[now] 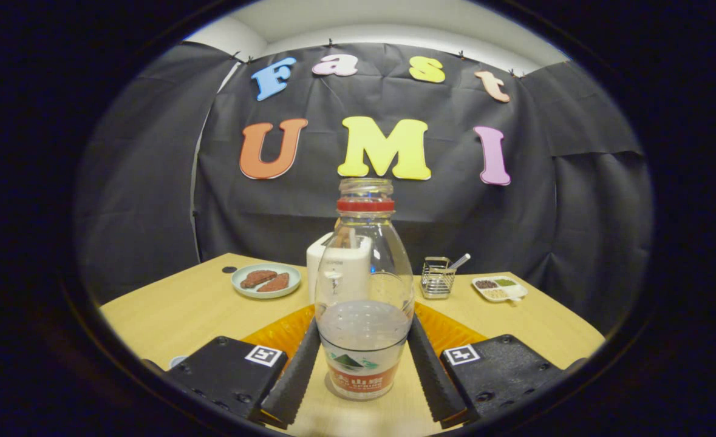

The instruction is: Take the bottle from table, then pour the juice into the cup, finally place the bottle on the coaster

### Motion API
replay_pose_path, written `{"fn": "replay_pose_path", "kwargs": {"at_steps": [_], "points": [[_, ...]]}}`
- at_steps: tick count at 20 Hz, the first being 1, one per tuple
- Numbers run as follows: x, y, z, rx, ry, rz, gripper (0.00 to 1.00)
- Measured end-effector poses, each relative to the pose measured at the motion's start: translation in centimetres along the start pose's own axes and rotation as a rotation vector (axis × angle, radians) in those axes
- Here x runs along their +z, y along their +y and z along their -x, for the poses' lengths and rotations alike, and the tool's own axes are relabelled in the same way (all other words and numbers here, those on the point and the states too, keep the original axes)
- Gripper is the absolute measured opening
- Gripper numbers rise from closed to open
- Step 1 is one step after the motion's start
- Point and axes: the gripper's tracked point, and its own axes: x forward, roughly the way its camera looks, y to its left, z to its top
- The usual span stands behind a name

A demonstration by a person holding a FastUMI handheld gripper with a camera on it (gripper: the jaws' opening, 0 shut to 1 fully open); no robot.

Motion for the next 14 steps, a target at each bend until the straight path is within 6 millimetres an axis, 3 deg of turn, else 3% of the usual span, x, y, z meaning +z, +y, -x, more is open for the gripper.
{"fn": "replay_pose_path", "kwargs": {"at_steps": [3, 6, 10, 14], "points": [[-2.3, -0.5, -1.4, -0.009, 0.024, -0.015, 0.82], [-2.6, -0.7, -2.4, -0.024, -0.001, -0.022, 0.82], [-4.6, -0.9, -3.8, -0.024, 0.02, -0.015, 0.82], [-4.5, -0.7, -3.6, -0.021, -0.021, -0.017, 0.82]]}}
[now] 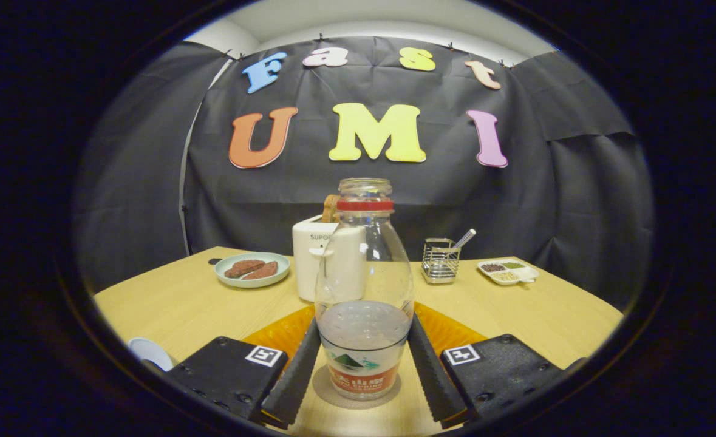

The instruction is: Take the bottle from table, then pour the juice into the cup, finally place the bottle on the coaster

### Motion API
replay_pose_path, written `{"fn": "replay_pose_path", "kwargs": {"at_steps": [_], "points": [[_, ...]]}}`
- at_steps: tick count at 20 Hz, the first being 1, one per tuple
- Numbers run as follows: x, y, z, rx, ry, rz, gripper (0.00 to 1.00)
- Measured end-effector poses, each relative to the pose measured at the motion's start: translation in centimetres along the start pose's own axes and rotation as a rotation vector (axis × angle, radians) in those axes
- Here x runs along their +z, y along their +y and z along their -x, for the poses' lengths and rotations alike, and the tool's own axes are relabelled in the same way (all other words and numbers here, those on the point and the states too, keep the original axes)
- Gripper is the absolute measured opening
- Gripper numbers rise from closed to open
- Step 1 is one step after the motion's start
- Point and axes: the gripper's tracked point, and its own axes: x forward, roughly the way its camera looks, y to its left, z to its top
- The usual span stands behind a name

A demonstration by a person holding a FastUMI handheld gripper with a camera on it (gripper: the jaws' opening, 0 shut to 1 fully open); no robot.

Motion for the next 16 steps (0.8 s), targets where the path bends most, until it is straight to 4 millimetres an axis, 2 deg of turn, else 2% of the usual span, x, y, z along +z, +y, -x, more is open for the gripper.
{"fn": "replay_pose_path", "kwargs": {"at_steps": [4, 7, 10, 13, 14, 16], "points": [[-0.3, 0.0, -0.2, 0.001, -0.007, 0.006, 0.83], [-1.9, -0.2, -0.2, -0.006, 0.05, 0.046, 0.84], [-1.0, -0.2, 0.1, 0.008, 0.017, 0.025, 0.86], [-0.7, 0.0, 0.4, 0.015, 0.005, 0.03, 0.93], [-0.6, 0.0, 0.6, 0.016, 0.005, 0.033, 1.0], [-0.4, 0.1, 0.8, 0.02, 0.004, 0.029, 1.0]]}}
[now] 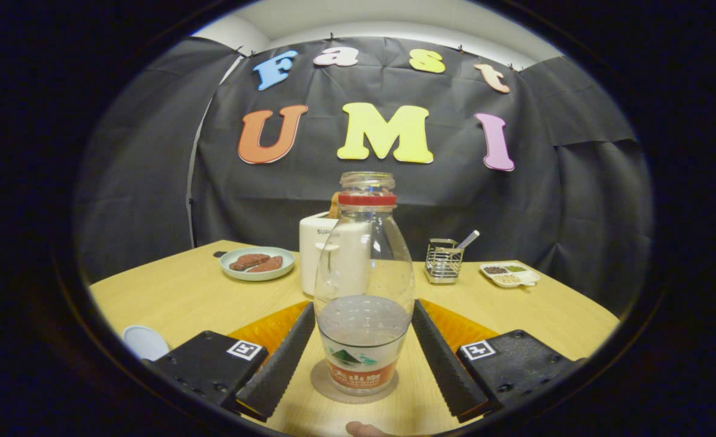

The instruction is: Take the bottle from table, then pour the juice into the cup, finally place the bottle on the coaster

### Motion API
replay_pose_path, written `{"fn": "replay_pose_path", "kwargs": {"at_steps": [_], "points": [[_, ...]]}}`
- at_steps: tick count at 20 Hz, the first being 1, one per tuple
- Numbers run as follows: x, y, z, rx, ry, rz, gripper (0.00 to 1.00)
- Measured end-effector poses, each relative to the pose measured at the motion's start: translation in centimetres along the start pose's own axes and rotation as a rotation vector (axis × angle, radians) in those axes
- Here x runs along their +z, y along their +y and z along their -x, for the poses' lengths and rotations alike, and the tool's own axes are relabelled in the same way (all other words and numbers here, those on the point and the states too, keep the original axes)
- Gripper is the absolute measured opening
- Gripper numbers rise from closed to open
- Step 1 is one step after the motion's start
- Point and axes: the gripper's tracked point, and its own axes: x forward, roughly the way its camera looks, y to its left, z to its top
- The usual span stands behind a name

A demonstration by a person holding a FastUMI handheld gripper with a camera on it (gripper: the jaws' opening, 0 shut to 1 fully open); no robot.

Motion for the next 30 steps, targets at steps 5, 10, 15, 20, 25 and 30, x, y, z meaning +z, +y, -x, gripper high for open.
{"fn": "replay_pose_path", "kwargs": {"at_steps": [5, 10, 15, 20, 25, 30], "points": [[1.2, 0.0, 0.9, 0.006, -0.018, -0.004, 1.0], [3.8, -0.1, 2.8, -0.005, -0.05, 0.013, 1.0], [7.3, -0.4, 5.8, -0.014, -0.086, 0.006, 1.0], [11.3, -0.4, 9.9, -0.01, -0.12, -0.004, 1.0], [15.3, -0.1, 15.0, -0.012, -0.154, -0.015, 1.0], [18.9, -0.2, 19.8, -0.037, -0.15, -0.021, 1.0]]}}
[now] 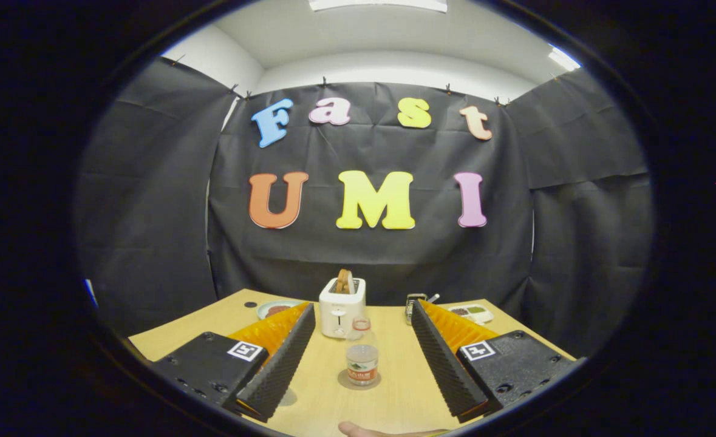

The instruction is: Take the bottle from table, then pour the juice into the cup, finally place the bottle on the coaster

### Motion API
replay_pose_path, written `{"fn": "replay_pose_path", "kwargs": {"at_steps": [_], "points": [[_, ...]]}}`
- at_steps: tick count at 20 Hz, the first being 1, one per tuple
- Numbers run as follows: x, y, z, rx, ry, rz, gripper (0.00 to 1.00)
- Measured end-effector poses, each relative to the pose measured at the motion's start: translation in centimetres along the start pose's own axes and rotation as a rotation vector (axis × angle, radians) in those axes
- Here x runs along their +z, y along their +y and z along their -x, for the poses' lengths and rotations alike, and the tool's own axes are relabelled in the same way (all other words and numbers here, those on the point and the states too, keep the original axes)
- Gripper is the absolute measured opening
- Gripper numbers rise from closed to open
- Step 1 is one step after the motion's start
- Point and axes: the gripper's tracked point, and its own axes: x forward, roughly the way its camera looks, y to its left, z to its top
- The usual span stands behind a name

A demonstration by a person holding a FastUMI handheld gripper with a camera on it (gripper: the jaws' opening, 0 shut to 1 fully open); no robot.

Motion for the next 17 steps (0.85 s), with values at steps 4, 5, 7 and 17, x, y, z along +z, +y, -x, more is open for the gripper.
{"fn": "replay_pose_path", "kwargs": {"at_steps": [4, 5, 7, 17], "points": [[2.8, -1.3, 3.2, -0.043, -0.005, 0.023, 1.0], [3.4, -1.5, 3.9, -0.047, -0.002, 0.027, 1.0], [4.6, -2.0, 5.1, -0.055, 0.001, 0.028, 1.0], [8.2, -3.1, 9.2, -0.035, -0.016, -0.001, 1.0]]}}
